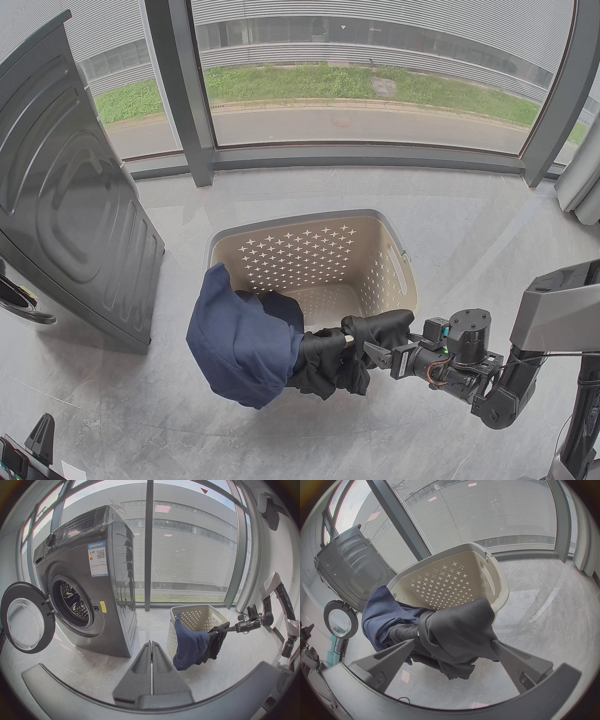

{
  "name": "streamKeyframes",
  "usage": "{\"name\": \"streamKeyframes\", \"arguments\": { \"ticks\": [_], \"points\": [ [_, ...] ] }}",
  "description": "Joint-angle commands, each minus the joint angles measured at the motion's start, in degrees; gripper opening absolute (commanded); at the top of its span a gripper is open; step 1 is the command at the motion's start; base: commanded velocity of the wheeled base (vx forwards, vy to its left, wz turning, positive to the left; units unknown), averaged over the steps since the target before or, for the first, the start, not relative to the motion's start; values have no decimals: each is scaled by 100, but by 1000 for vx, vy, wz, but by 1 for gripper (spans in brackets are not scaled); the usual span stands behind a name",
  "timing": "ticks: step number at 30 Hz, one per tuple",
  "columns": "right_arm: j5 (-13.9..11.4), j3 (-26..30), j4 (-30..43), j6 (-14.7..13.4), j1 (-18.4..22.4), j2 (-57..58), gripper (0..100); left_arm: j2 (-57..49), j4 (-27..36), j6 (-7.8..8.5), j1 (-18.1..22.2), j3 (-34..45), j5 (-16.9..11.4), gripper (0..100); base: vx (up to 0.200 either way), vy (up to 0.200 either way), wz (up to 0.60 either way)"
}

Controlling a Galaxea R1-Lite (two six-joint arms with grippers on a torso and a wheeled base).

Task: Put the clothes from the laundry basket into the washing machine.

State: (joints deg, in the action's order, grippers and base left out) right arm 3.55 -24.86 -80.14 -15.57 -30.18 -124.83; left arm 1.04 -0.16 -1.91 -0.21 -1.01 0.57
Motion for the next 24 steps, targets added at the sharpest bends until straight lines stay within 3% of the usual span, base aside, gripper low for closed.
{"name": "streamKeyframes", "arguments": {
  "ticks": [1, 4, 5, 15, 23, 24],
  "points": [
    [-3, -169, -2, 1, -23, -164, 100, -95, -2, -2, 3, 101, 4, 0, 0, 0, 0],
    [14, -309, -10, -8, -40, -191, 100, -95, -2, -2, 3, 101, 4, 0, 0, 0, 0],
    [14, -344, -10, -17, -40, -191, 0, -95, -2, -2, 3, 101, 4, 0, 0, 0, 0],
    [23, -309, -10, -175, -304, -85, 0, -95, -2, -11, 3, 101, 4, 0, 0, 0, 0],
    [50, 209, -19, -245, -620, 688, 0, -95, -2, -11, 3, 101, 4, 0, 0, 0, 0],
    [146, 359, -10, -245, -664, 1005, 0, -95, -2, -11, 3, 101, 4, 0, 0, 0, 0]
  ]
}}
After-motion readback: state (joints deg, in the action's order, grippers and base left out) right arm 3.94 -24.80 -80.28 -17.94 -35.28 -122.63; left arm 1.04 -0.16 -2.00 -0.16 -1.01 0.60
